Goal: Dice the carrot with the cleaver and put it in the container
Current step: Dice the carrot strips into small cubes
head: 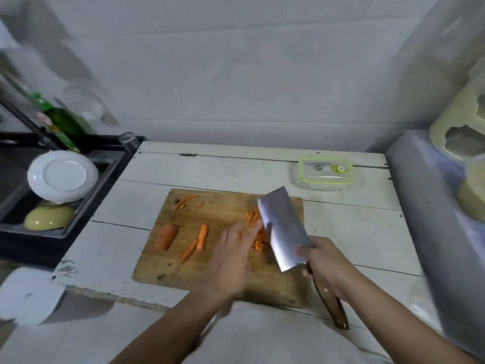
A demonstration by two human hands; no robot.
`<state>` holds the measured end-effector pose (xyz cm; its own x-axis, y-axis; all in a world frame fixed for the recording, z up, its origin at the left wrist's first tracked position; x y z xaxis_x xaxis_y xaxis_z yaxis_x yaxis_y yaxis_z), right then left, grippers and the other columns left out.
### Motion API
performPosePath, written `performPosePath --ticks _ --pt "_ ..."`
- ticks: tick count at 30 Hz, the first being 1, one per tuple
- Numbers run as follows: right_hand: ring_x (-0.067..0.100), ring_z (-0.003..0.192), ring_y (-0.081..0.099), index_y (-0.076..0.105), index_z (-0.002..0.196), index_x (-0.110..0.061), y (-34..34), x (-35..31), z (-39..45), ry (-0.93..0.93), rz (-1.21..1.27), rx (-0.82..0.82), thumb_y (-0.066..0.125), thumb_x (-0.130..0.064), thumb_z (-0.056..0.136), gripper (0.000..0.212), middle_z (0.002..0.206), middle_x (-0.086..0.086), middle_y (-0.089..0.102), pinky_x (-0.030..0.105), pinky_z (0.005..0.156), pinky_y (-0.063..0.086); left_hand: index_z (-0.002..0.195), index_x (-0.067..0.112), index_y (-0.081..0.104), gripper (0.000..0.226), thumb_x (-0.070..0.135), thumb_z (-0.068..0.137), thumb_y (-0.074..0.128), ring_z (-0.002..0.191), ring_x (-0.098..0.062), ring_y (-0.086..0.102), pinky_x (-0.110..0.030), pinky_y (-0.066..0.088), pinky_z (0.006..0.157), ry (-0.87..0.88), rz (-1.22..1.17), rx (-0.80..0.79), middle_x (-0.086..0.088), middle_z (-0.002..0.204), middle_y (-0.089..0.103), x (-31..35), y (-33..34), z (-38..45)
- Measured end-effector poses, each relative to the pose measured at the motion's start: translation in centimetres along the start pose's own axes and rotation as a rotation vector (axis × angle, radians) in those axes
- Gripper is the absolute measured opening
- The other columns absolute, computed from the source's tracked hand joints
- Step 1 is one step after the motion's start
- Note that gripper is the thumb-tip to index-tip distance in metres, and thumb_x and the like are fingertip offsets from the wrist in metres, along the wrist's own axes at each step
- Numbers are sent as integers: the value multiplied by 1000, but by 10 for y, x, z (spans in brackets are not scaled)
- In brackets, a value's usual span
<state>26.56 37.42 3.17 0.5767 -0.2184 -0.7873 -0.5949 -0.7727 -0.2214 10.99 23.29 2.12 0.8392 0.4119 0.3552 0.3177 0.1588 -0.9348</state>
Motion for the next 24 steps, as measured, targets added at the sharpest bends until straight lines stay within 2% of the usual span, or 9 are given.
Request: performPosePath --ticks 2,4,6,9,13,15,17,20,24 --pt "20 47 44 64 98 1 2 1 -2 56 101 -23 53 -8 96 15 61 13 54 28 47 33 156 44 -18 107 5 89 56 150 -33 8 -48 20 123 52 161 -95 -6 164 2 17 16 3" --pt "18 45 45 63 102 0 4 5 -3 126 186 -26 54 -7 97 13 68 13 56 27 44 35 158 40 -19 102 12 93 55 154 -36 -2 -52 11 126 93 227 -117 -9 167 -6 30 21 11" --pt "17 44 45 60 102 -1 4 8 -9 174 246 -24 53 -6 96 10 71 13 54 25 42 35 161 30 -8 94 19 93 55 155 -36 2 -52 13 126 40 280 -84 -10 168 0 28 21 18" --pt "18 45 43 58 94 -3 1 10 -17 163 311 -2 51 -3 96 7 66 9 51 26 43 32 161 19 11 88 19 88 59 152 -34 15 -51 20 124 -221 268 -45 -11 164 17 -11 12 15" --pt "21 45 41 59 87 -10 -1 11 -21 89 84 75 47 -7 93 14 57 10 51 21 45 25 140 18 47 47 33 97 57 133 -34 42 -50 37 110 -513 263 97 -12 141 50 -97 -12 -9" --pt "21 46 41 58 92 -13 6 11 -22 98 -34 87 47 -13 91 12 54 10 52 18 47 24 133 19 53 42 44 100 53 131 -33 44 -49 36 109 -582 248 48 -11 136 54 -126 -12 -14" --pt "21 47 45 57 95 -12 18 8 -23 94 -87 90 47 -14 90 11 52 9 53 25 52 26 131 20 55 44 50 99 52 130 -30 46 -47 35 111 -529 265 -14 -8 134 55 -138 -6 -12" --pt "23 48 49 55 98 -8 40 6 -19 84 -90 109 48 -14 88 14 51 7 54 34 59 31 122 23 61 29 40 100 51 123 -26 51 -45 36 112 -409 301 9 -4 124 60 -147 -11 -5" --pt "19 38 44 52 87 -10 68 0 -21 91 -158 166 46 -13 92 8 50 8 57 18 42 30 115 24 63 25 38 98 51 116 -27 51 -43 39 104 -324 389 -40 -4 121 60 -160 -24 3"
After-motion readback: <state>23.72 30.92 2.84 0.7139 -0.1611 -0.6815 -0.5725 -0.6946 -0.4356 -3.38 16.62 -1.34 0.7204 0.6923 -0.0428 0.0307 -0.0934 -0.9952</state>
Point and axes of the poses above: each hand's wrist, its own z-axis towards the middle knuckle, its own y-axis out of the palm, x = y × z, the point moved 6 cm from there along z, towards the middle knuckle
